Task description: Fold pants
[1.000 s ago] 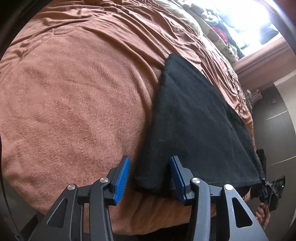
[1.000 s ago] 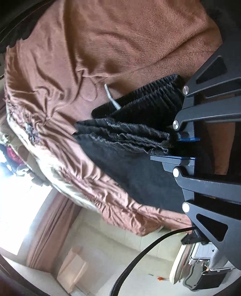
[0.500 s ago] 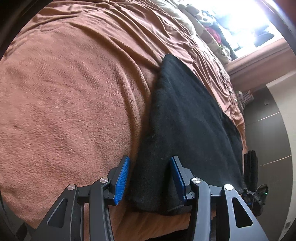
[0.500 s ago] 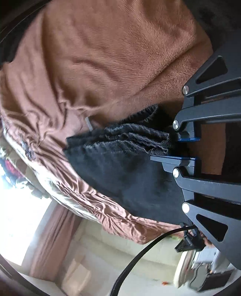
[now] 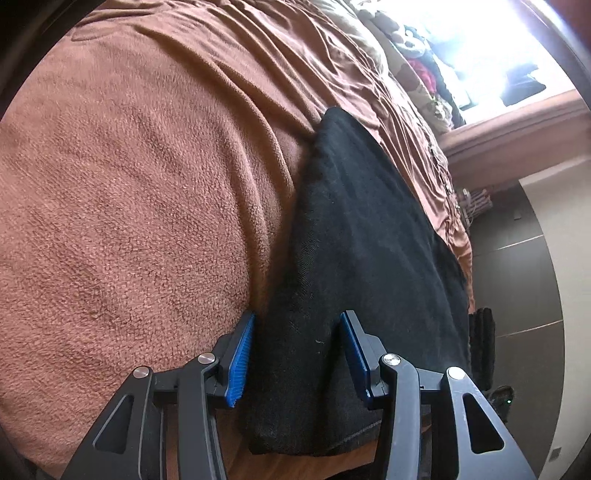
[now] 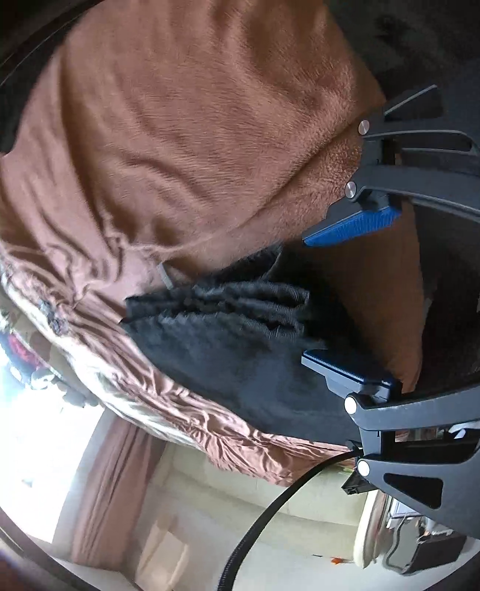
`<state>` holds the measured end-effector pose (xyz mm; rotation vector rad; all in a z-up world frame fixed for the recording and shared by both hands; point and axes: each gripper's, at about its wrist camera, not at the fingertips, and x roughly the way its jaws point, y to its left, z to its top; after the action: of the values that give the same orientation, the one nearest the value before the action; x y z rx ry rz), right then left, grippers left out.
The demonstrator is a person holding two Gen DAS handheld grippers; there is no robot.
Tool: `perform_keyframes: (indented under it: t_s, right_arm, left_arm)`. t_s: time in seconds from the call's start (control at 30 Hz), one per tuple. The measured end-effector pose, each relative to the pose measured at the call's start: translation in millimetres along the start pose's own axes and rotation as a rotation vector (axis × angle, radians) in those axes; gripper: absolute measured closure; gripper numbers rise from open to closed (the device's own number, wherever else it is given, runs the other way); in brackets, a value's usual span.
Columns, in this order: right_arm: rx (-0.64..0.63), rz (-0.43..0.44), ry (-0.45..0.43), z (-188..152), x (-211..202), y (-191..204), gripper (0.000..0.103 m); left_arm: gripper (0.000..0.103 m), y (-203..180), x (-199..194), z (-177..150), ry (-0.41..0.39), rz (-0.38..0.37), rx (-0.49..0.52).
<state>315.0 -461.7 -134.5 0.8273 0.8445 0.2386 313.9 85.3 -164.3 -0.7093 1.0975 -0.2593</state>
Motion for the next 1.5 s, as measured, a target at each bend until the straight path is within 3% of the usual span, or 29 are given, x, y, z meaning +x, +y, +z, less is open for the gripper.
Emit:
perform_keyframes:
  t_s: [0.07, 0.17, 0.2, 0.27, 0.37, 0.53, 0.77, 0.93, 1.0, 1.1, 1.2, 1.27, 1.33, 1.5]
  right_arm:
    - [0.015, 0.019, 0.015, 2.6, 10.1, -2.3, 0.046]
    - [-0.022, 0.017, -0.01, 9.5, 17.3, 2.3, 0.051]
    - [-0.035, 0.003, -0.01, 11.6, 19.7, 4.9, 0.053]
    - [-0.048, 0.004, -0.009, 11.9, 21.7, 8.1, 0.069]
    - [-0.071, 0.022, -0.02, 13.5, 17.6, 16.4, 0.076]
    - [-0.117, 0.046, -0.026, 9.4, 18.9, 33.4, 0.077]
    - [-0.197, 0.043, 0.024, -10.1, 45.5, 61.0, 0.077]
    - [-0.234, -0.065, 0.04, -18.2, 67.6, 59.7, 0.077]
    - [-0.204, -0.062, 0.043, -18.4, 70.6, 49.7, 0.077]
    - [-0.195, -0.054, 0.049, -17.2, 71.4, 42.8, 0.077]
    - [-0.205, -0.066, 0.049, -12.8, 66.2, 48.4, 0.076]
    - [-0.227, -0.072, 0.034, -12.0, 57.1, 54.7, 0.075]
    - [-0.265, -0.091, 0.015, -16.7, 44.4, 62.4, 0.074]
    - [-0.332, -0.156, -0.045, -26.7, 22.3, 77.7, 0.074]
  left_arm:
    - [0.077, -1.9, 0.1, -1.6, 0.011, -0.004, 0.009]
    - [0.092, -9.0, -6.0, -1.7, 0.01, -0.008, 0.035]
    - [0.092, -12.4, -9.5, -1.0, 0.002, -0.008, 0.044]
    - [0.093, -22.9, -20.5, -0.3, -0.022, -0.005, 0.07]
    - [0.094, -30.7, -36.4, 1.8, -0.046, -0.027, 0.07]
    - [0.094, -36.5, -60.1, -0.5, -0.076, -0.031, 0.09]
    - [0.094, -0.2, -95.3, -9.9, -0.124, 0.024, 0.035]
    - [0.094, 23.4, -87.7, -25.0, -0.087, 0.069, -0.005]
    - [0.094, 26.0, -83.1, -29.4, -0.081, 0.081, -0.009]
    - [0.092, 24.0, -78.1, -30.7, -0.084, 0.096, -0.018]
    - [0.084, 25.2, -79.5, -34.2, -0.093, 0.097, -0.029]
    - [0.061, 27.2, -80.6, -38.1, -0.097, 0.076, -0.036]
    - [0.051, 29.6, -82.7, -43.0, -0.111, 0.053, -0.042]
    - [0.051, 47.1, -86.8, -55.5, -0.132, 0.009, -0.093]
